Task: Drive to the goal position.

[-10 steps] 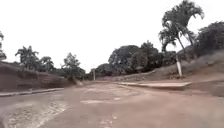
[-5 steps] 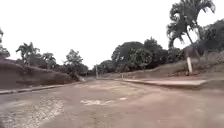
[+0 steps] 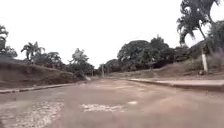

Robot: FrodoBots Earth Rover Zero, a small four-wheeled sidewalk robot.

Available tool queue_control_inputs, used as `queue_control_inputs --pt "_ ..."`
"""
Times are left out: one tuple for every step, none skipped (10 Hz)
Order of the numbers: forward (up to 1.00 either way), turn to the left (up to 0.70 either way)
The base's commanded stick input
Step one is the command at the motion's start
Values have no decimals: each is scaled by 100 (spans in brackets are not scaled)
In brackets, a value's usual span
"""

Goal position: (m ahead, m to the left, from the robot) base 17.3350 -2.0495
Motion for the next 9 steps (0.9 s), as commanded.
queue_control_inputs --pt "85 0" --pt "85 0" --pt "85 0" --pt "85 0" --pt "85 0" --pt "85 0" --pt "85 0" --pt "85 0" --pt "85 0"
